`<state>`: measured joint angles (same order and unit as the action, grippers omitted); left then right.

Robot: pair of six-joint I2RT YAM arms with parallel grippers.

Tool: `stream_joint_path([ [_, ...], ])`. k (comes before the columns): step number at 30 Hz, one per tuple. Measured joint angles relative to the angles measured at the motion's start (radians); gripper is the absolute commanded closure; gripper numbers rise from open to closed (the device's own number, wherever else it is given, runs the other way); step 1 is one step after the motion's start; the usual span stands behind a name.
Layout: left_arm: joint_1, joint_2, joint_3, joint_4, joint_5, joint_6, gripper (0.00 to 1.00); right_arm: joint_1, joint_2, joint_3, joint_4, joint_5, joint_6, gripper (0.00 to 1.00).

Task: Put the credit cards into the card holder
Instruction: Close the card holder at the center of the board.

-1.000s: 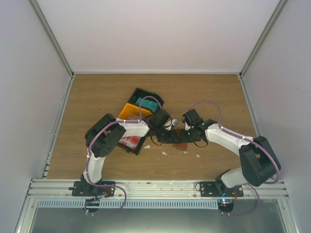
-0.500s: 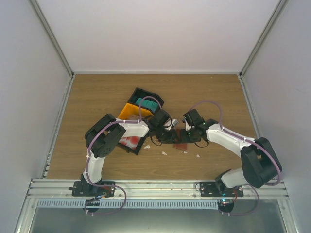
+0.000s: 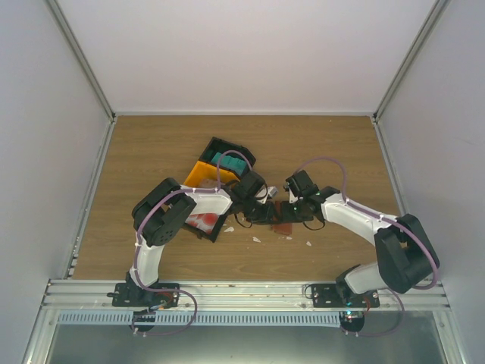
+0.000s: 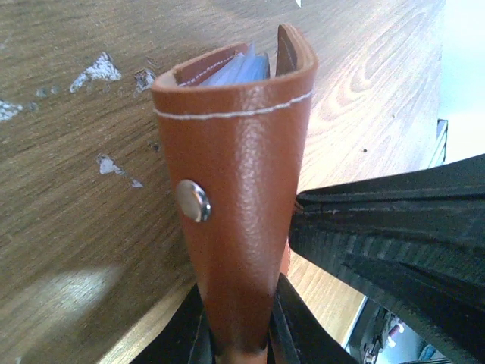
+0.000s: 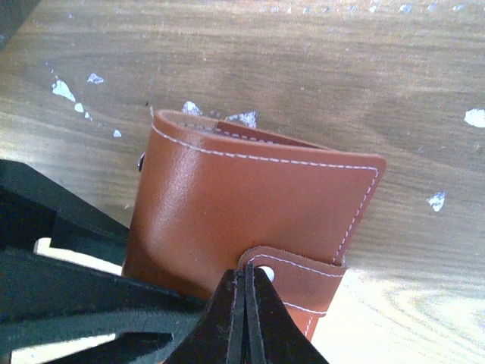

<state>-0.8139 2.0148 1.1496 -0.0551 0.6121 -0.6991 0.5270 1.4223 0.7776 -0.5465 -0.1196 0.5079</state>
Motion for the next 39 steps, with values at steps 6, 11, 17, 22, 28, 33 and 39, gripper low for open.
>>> stream_joint_path([
  [6,0.0,-0.003,-0.023,0.004,-0.032,0.003,0.64,0.0,0.011,-0.005,0.036,0.01,0.008,1.0],
  [11,0.0,-0.043,-0.052,0.0,-0.074,0.011,0.57,0.0,0.018,-0.017,0.063,-0.002,0.013,0.99],
  [17,0.0,-0.089,-0.088,-0.019,-0.127,0.011,0.54,-0.005,0.016,-0.026,0.076,-0.03,0.011,1.0],
  [22,0.0,-0.111,-0.102,-0.037,-0.164,0.011,0.59,-0.031,-0.004,-0.025,0.066,-0.051,-0.026,0.99],
  [28,0.001,-0.108,-0.1,-0.048,-0.176,0.01,0.66,-0.047,-0.007,-0.001,0.014,-0.079,-0.095,1.0],
  [33,0.004,-0.096,-0.084,-0.06,-0.175,0.011,0.67,-0.05,0.0,0.011,0.0,-0.108,-0.128,1.0],
  [39,0.005,-0.084,-0.067,-0.063,-0.176,0.011,0.66,-0.05,0.04,0.016,-0.004,-0.137,-0.151,0.99],
])
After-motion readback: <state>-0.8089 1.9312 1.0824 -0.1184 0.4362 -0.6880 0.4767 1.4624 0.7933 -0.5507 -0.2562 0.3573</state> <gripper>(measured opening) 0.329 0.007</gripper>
